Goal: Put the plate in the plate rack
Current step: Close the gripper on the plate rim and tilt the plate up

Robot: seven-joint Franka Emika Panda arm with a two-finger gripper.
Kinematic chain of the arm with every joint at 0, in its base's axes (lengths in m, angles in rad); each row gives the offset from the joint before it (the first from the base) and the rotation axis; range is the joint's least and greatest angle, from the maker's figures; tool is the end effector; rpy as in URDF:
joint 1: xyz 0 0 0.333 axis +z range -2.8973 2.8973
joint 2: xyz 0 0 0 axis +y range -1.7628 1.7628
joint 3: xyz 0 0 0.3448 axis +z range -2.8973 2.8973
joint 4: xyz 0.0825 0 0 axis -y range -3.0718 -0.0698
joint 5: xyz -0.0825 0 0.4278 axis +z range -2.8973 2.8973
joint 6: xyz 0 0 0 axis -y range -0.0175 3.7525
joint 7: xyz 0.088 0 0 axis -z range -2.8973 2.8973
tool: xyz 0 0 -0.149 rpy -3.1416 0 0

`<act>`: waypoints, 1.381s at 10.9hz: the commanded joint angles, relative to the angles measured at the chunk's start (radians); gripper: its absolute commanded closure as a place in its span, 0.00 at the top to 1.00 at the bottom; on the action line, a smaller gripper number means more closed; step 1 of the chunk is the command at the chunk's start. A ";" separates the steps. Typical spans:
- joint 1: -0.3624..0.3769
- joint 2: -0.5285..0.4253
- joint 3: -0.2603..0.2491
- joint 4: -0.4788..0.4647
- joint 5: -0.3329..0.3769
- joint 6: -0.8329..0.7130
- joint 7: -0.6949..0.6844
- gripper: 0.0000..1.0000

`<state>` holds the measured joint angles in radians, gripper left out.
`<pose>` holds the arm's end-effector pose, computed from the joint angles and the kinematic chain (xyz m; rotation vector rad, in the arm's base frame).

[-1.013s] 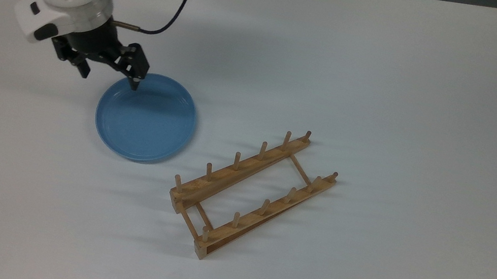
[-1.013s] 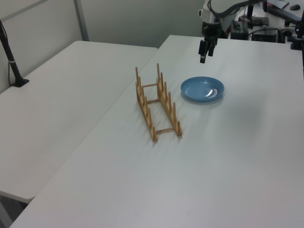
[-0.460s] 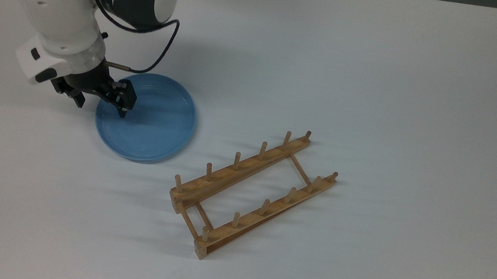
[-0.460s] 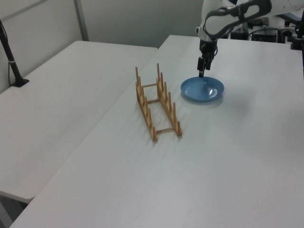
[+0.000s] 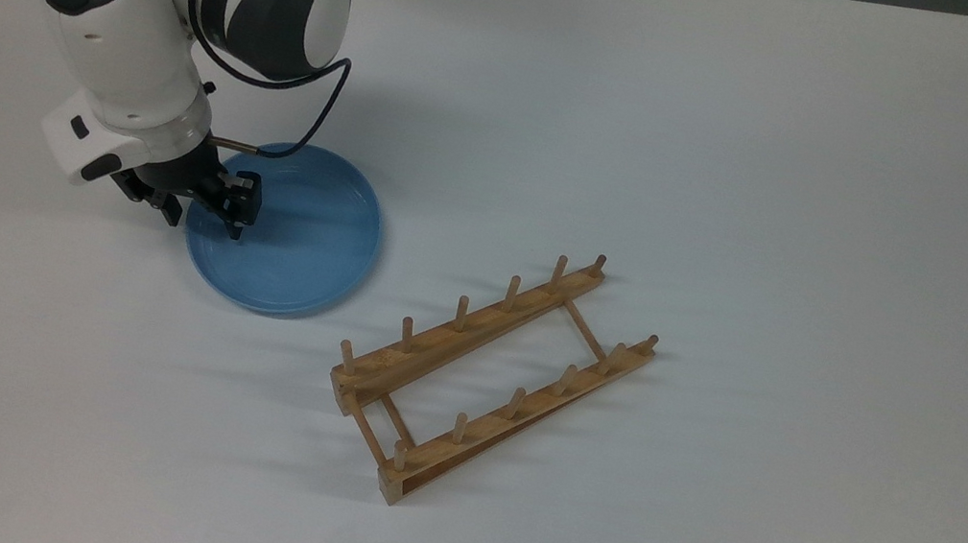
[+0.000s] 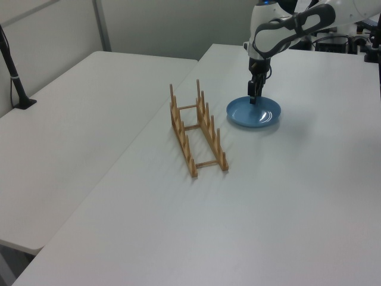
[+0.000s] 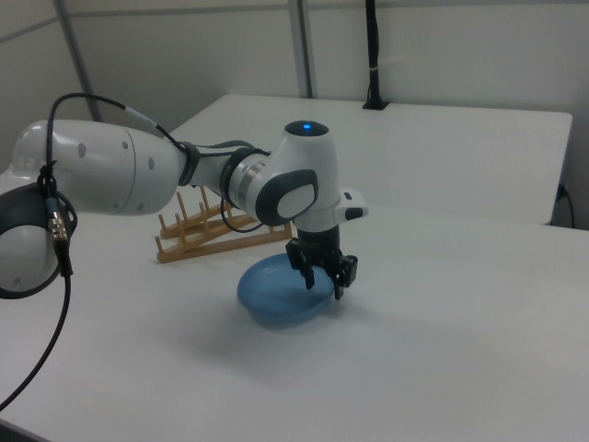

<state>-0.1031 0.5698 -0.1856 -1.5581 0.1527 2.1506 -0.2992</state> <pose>0.7308 -0.1876 0.2815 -3.1216 0.0636 -0.0644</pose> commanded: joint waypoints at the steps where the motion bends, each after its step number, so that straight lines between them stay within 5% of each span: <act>1: 0.005 0.016 -0.008 -0.007 0.004 0.043 -0.031 0.52; 11: -0.003 0.012 -0.025 -0.003 0.005 0.040 -0.047 0.30; 15: -0.003 0.007 -0.026 0.000 0.008 0.037 -0.044 0.07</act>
<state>-0.1152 0.5869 -0.1984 -1.5496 0.1528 2.1762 -0.3263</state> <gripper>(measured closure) 0.811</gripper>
